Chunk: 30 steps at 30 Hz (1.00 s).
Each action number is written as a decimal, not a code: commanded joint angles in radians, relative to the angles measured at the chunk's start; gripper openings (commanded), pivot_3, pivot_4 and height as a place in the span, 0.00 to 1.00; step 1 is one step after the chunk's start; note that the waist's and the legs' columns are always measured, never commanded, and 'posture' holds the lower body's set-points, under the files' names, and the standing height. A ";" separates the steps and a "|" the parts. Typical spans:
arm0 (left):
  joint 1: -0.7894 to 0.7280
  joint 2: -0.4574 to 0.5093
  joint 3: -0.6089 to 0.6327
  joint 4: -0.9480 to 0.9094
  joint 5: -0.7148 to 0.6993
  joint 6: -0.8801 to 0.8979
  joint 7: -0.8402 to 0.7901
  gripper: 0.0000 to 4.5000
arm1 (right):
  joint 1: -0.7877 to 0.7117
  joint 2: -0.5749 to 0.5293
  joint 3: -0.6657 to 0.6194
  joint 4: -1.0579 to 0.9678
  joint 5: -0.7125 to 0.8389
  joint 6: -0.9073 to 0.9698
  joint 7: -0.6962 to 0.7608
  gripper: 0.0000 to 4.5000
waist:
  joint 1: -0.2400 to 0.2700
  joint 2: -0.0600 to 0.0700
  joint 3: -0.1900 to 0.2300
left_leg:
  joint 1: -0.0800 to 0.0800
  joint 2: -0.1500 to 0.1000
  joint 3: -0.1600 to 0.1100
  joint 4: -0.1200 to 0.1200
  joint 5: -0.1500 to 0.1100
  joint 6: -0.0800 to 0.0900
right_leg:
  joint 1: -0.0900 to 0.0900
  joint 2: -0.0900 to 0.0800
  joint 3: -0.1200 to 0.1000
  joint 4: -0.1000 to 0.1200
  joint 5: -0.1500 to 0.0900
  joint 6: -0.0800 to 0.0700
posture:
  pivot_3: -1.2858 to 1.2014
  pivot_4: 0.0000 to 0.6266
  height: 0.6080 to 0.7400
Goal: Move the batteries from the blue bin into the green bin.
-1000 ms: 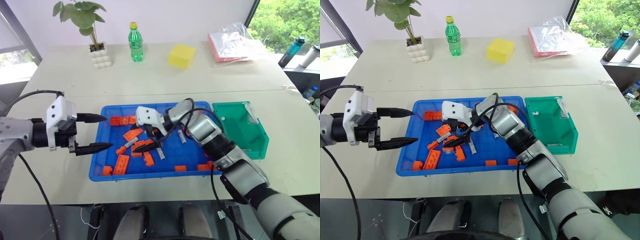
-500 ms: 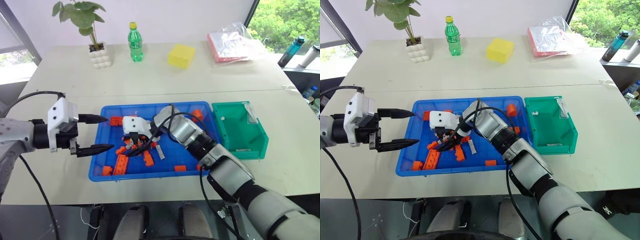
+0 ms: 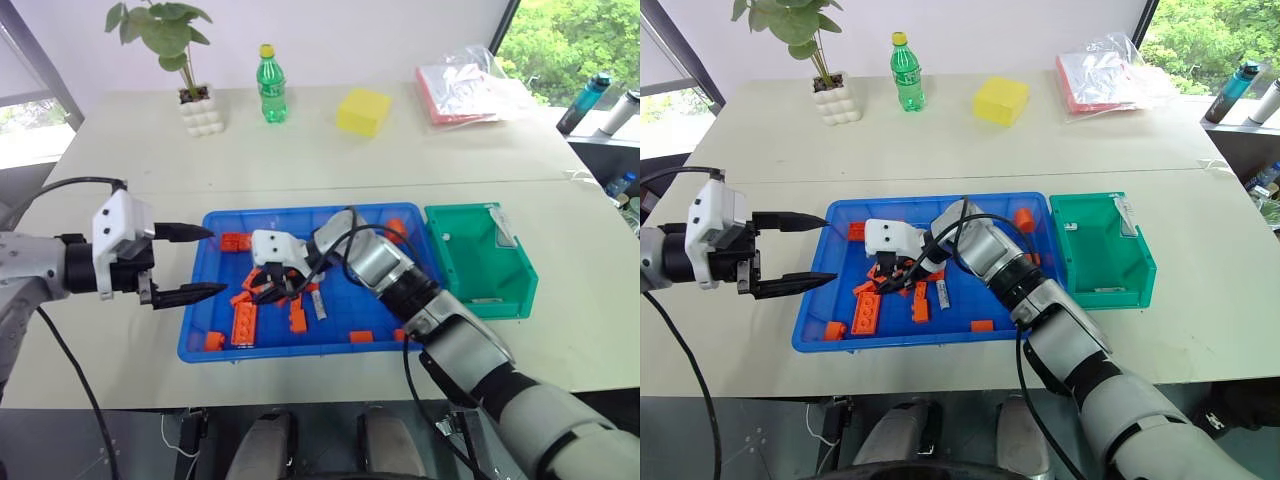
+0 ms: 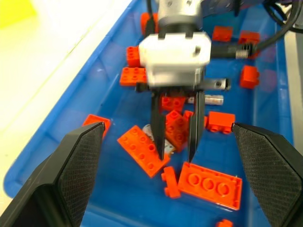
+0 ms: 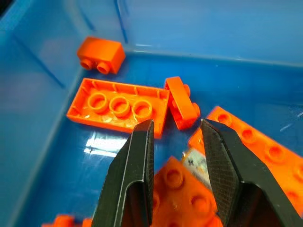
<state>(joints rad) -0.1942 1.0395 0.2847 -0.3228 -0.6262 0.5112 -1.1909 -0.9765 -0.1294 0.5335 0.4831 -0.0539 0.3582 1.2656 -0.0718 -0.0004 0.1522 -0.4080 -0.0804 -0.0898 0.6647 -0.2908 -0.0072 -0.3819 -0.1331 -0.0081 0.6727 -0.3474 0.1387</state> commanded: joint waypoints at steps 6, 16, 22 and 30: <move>-0.050 -0.004 -0.023 0.027 0.016 -0.038 -0.014 1.00 | 0.055 -0.077 -0.032 -0.154 0.035 0.060 0.015 0.35 | -0.001 0.000 0.000 | 0.000 0.000 0.000 0.000 0.000 0.000 | 0.003 0.000 0.000 0.000 0.000 0.000 | 0.52 0.24 0.91; -0.071 -0.008 -0.043 0.035 0.023 -0.047 -0.023 1.00 | -0.018 -0.038 -0.013 0.010 -0.016 -0.004 -0.052 0.35 | -0.002 0.000 0.000 | 0.000 0.000 0.000 0.000 0.000 0.000 | 0.003 0.000 0.000 0.001 0.000 0.000 | 0.52 0.24 0.91; -0.060 -0.002 -0.032 0.030 0.024 -0.048 -0.029 1.00 | -0.085 0.003 -0.018 0.057 -0.017 -0.035 -0.042 0.35 | -0.002 0.000 0.000 | 0.000 0.000 0.000 0.000 0.000 0.000 | 0.002 0.000 0.000 0.001 0.000 0.000 | 0.52 0.24 0.91; -0.062 -0.004 -0.028 0.027 0.024 -0.048 -0.022 1.00 | -0.074 -0.006 0.001 0.095 -0.057 -0.101 -0.045 0.35 | -0.002 0.000 0.000 | 0.000 -0.001 0.000 0.001 0.000 0.000 | -0.004 -0.001 0.000 0.009 0.000 0.000 | 0.52 0.24 0.91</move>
<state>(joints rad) -0.2492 1.0221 0.2203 -0.2773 -0.5999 0.4741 -1.2163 -1.0397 -0.1380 0.5375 0.5808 -0.1049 0.2783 1.2232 -0.0738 -0.0005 0.1521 -0.4082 -0.0815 -0.0899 0.6651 -0.2908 -0.0072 -0.3866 -0.1344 -0.0078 0.6823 -0.3473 0.1387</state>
